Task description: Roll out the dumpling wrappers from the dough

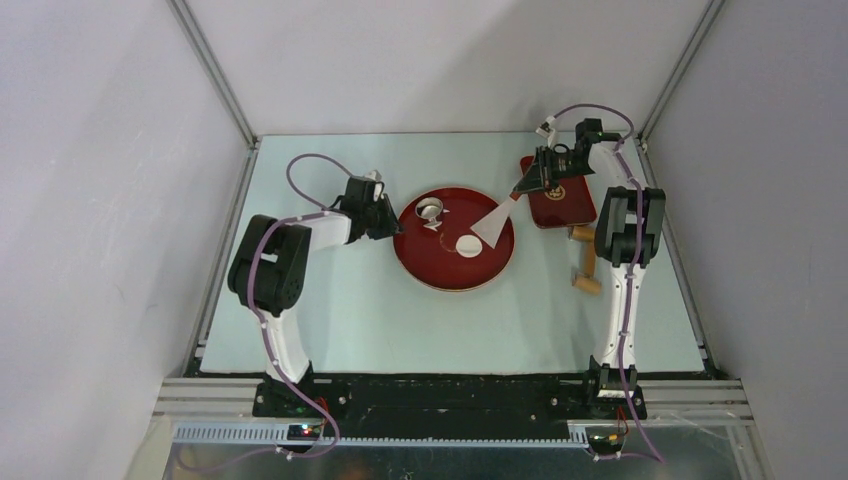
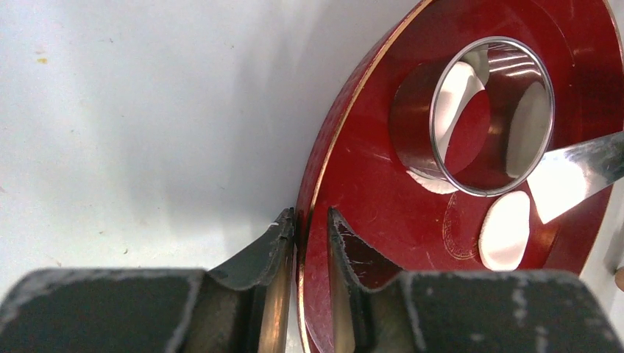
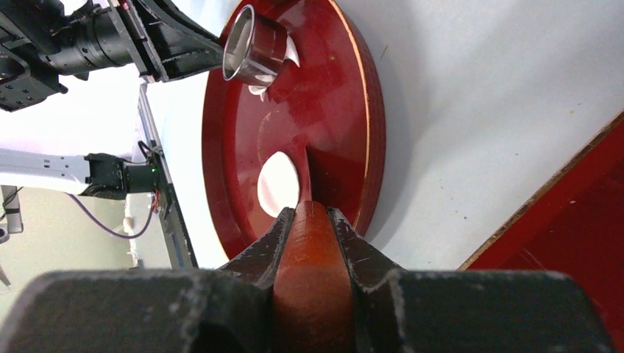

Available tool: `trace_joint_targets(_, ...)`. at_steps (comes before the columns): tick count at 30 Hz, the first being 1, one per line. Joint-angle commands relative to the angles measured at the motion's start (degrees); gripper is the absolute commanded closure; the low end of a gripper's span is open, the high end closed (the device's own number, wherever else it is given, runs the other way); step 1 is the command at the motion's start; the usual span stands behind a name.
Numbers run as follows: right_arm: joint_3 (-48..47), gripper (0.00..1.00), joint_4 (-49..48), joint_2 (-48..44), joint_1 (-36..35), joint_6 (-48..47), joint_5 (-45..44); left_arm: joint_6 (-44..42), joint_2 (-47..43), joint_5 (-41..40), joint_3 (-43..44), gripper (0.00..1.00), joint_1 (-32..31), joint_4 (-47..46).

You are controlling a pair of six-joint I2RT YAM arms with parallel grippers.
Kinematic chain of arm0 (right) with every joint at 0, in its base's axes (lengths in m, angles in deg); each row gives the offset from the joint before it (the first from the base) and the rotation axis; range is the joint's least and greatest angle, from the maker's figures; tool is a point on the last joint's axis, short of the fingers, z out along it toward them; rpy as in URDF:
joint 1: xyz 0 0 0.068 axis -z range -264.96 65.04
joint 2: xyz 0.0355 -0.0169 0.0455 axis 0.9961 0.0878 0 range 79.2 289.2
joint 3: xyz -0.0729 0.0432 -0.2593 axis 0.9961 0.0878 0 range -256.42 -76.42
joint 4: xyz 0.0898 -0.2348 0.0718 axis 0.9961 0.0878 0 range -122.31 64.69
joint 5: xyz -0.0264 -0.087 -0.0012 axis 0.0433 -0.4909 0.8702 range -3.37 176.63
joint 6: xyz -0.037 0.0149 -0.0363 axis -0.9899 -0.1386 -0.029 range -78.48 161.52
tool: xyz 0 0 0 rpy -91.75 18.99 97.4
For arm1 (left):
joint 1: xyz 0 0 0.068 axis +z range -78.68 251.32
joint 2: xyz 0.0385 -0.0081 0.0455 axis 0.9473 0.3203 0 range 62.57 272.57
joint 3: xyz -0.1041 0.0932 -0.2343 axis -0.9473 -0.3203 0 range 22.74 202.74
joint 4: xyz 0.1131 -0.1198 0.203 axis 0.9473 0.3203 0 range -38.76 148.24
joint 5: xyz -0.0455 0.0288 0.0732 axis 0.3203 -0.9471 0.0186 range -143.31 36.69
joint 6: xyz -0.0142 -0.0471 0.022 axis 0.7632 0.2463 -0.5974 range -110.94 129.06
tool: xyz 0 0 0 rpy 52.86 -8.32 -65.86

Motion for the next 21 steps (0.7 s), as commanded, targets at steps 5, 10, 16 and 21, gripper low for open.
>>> trace_joint_targets(5,0.1,1.00,3.6,1.1,-1.9,-3.3,-4.0,-0.9,1.2,1.2,2.5,0.75,-0.8,0.6)
trace_joint_targets(10,2.4,1.00,3.0,1.0,-2.2,-3.0,-3.5,-0.4,1.6,1.7,2.8,0.75,-0.8,0.8)
trace_joint_targets(16,4.2,1.00,2.3,0.5,-2.0,-2.6,-2.9,-0.2,1.6,2.1,2.8,0.75,-0.8,0.8)
trace_joint_targets(21,5.3,1.00,0.9,-1.7,-1.8,-0.6,-1.4,0.0,1.5,2.4,2.9,0.75,-0.9,0.8)
